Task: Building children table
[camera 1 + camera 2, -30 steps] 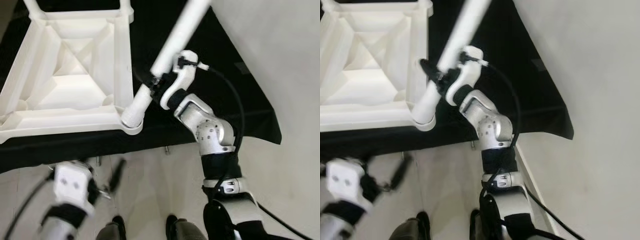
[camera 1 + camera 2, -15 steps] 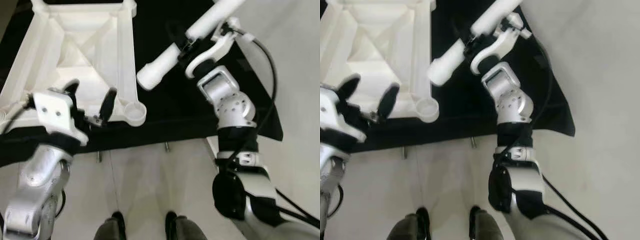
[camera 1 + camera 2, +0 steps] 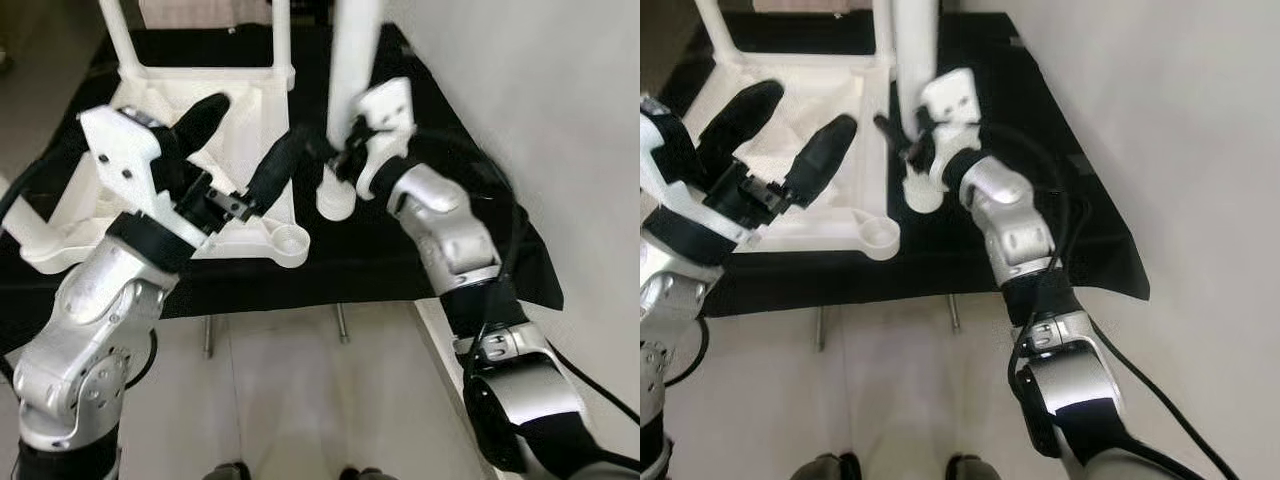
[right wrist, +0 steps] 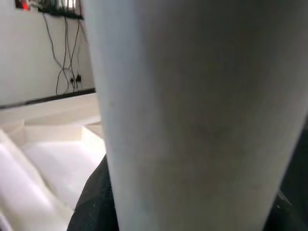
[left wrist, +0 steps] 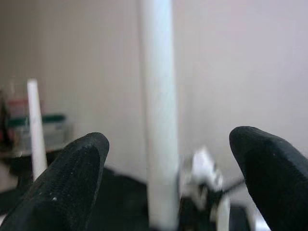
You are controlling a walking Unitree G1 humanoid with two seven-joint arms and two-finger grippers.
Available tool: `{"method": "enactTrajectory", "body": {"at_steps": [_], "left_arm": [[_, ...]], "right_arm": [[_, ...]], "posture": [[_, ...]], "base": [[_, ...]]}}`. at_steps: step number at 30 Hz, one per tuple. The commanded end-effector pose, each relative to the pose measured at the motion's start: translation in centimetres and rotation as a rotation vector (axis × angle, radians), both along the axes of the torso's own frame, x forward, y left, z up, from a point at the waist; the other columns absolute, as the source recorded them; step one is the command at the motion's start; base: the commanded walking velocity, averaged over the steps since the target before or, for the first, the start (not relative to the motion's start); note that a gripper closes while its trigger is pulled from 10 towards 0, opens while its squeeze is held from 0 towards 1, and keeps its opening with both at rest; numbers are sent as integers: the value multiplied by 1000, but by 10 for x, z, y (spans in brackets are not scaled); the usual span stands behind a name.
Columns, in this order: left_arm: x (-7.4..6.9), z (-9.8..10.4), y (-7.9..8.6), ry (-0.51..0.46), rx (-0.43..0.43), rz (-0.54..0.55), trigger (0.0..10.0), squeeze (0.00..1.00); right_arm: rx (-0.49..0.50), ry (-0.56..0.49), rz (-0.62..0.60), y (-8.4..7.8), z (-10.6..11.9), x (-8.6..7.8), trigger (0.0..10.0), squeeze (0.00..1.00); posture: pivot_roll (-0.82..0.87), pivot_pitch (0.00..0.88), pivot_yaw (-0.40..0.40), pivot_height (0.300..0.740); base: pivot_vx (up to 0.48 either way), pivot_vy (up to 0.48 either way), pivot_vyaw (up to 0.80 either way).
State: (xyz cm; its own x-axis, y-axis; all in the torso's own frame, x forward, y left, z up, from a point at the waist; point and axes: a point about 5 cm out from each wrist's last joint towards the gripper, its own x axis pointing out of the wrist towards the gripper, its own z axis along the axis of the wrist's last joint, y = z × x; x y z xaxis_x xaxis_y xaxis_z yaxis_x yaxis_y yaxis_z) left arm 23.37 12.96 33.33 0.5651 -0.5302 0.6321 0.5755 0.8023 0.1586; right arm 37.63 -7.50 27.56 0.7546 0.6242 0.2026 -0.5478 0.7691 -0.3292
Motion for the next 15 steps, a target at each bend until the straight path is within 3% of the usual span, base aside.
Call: {"method": "enactTrajectory", "body": {"at_steps": [1,10,15], "left_arm": [[3,-1,-1,18,-10,-17,10000,0],[12,16,2,-24,-85,4,10000,0],[22,16,8,24,-143,12,10000,0]], "right_arm": [[-43,-39,20,4,-2,-3,10000,0],[-108,-72,109,22,-16,-16,10000,0],[-120,-93,180,29,-20,-25,10000,0]], "posture": [[-41,45,-39,740],[-44,33,-39,740],[-60,28,-28,740]], "base": [[0,0,0],[0,0,0],[0,0,0]]}}
